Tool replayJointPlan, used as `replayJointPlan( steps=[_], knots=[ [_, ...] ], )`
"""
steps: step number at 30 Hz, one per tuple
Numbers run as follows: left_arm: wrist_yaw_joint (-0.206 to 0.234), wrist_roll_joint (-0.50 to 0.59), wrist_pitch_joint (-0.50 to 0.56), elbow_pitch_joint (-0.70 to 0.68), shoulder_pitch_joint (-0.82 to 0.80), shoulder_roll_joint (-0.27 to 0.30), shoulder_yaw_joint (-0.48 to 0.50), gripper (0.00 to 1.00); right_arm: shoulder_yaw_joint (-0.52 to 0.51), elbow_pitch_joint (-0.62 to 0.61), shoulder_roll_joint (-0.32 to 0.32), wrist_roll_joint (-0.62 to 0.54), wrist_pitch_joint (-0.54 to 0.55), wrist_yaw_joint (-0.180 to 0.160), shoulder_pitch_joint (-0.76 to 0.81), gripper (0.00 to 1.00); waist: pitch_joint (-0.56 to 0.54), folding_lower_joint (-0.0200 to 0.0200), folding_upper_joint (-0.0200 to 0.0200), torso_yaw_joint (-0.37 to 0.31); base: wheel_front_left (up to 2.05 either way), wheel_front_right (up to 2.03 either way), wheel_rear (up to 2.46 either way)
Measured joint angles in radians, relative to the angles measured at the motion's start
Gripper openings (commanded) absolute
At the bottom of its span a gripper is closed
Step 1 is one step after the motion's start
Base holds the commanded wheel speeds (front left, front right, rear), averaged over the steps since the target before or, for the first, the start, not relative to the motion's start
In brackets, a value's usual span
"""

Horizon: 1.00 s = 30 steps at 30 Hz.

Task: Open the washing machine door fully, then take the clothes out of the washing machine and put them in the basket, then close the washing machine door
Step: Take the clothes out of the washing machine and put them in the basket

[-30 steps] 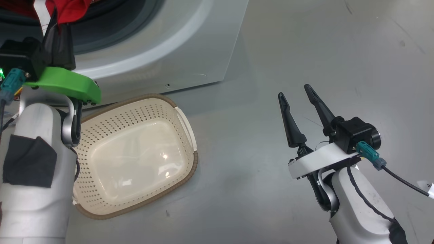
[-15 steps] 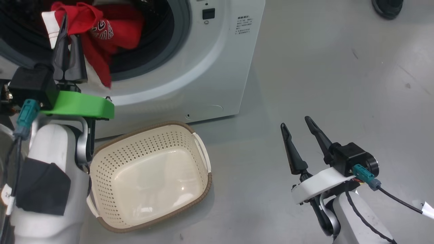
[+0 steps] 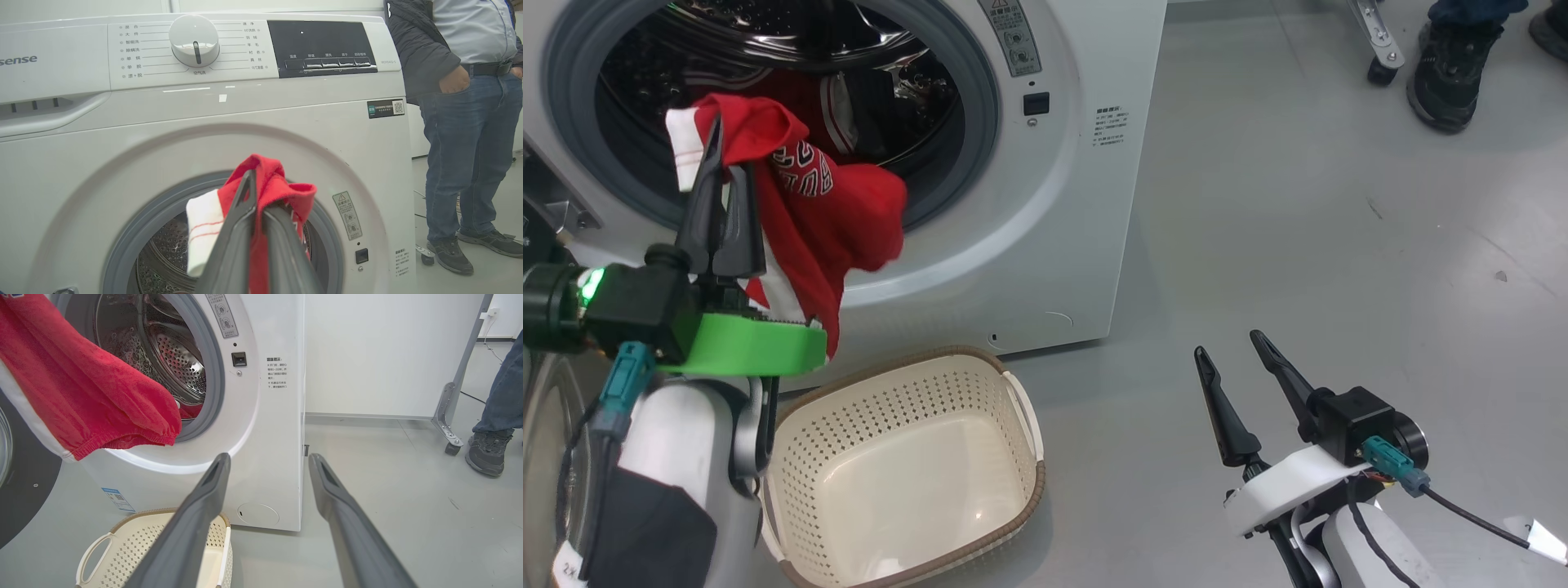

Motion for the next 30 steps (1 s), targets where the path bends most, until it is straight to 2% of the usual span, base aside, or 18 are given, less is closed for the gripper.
replayJointPlan(
  steps=[5,15,30],
  knots=[
    [0.009,-0.001,0.033,-0.015,0.099,-0.001,-0.005,0.0,0.001,-0.007,0.0,-0.002,0.0,0.0,0.002,1.0,-0.004,0.0,0.0,-0.002,0.0,0.0,0.0],
    [0.012,-0.031,0.11,0.039,0.287,-0.015,-0.031,0.0,0.001,-0.044,0.0,-0.021,0.0,0.0,-0.004,1.0,0.039,0.0,0.0,-0.017,0.0,0.0,0.0],
    [0.014,-0.06,0.119,0.128,0.267,-0.016,-0.012,0.0,-0.003,-0.108,0.0,-0.028,0.0,0.0,-0.074,1.0,0.188,0.0,0.0,-0.051,0.0,0.0,0.0]
  ],
)
